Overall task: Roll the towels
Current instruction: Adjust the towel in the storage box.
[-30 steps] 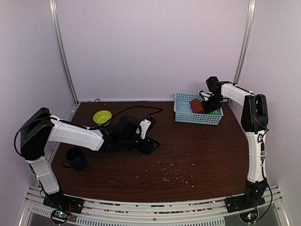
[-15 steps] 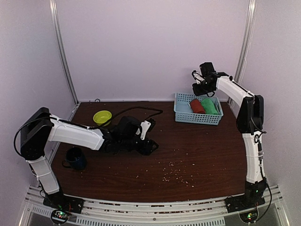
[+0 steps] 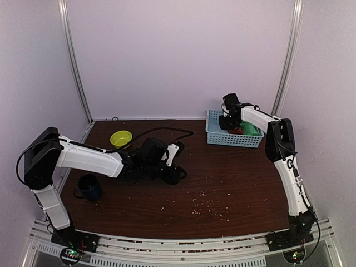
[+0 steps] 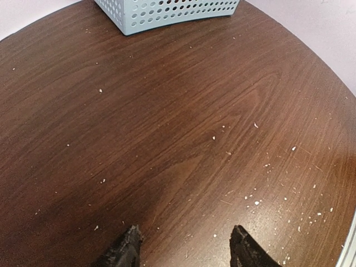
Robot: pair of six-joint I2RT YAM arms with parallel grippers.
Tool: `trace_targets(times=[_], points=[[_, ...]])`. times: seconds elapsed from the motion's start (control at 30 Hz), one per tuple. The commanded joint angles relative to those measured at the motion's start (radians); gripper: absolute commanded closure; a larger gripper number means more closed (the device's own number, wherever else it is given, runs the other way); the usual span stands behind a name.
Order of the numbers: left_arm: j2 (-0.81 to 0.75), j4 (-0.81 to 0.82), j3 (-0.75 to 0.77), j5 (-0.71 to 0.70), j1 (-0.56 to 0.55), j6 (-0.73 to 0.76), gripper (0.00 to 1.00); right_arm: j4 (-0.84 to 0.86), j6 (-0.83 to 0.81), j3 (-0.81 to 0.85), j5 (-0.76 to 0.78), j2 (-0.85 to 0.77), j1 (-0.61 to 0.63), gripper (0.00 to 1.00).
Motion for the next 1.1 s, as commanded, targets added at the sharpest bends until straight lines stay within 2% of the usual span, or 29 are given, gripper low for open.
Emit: trace_targets(times=[0.0, 0.27, 0.53, 0.7, 0.8, 0.9, 1.07], points=[[-0.003, 0.016, 0.012, -0.010, -0.006, -0.009, 0.43, 0.050, 0.079, 0.030, 0.144, 0.003, 0.003, 0.91], [-0.003, 0.029, 0.003, -0.009, -0.006, -0.013, 0.43, 0.044, 0.107, 0.016, 0.299, 0.006, 0.002, 0.94], [-0.003, 0.036, -0.005, -0.008, -0.009, -0.017, 0.43, 0.035, 0.092, -0.009, 0.253, 0.023, 0.002, 0.96], [-0.013, 0.034, -0.009, -0.015, -0.011, -0.017, 0.43, 0.030, 0.104, -0.014, 0.377, 0.019, -0.005, 1.00], [-0.012, 0.035, -0.009, -0.017, -0.011, -0.015, 0.43, 0.032, 0.098, -0.024, 0.373, 0.012, -0.008, 1.00], [-0.011, 0.037, -0.004, -0.016, -0.011, -0.014, 0.43, 0.037, 0.106, -0.029, 0.297, -0.001, -0.008, 1.00], [-0.018, 0.020, 0.005, -0.040, -0.011, 0.010, 0.43, 0.089, 0.110, -0.055, 0.245, -0.094, -0.006, 1.00]])
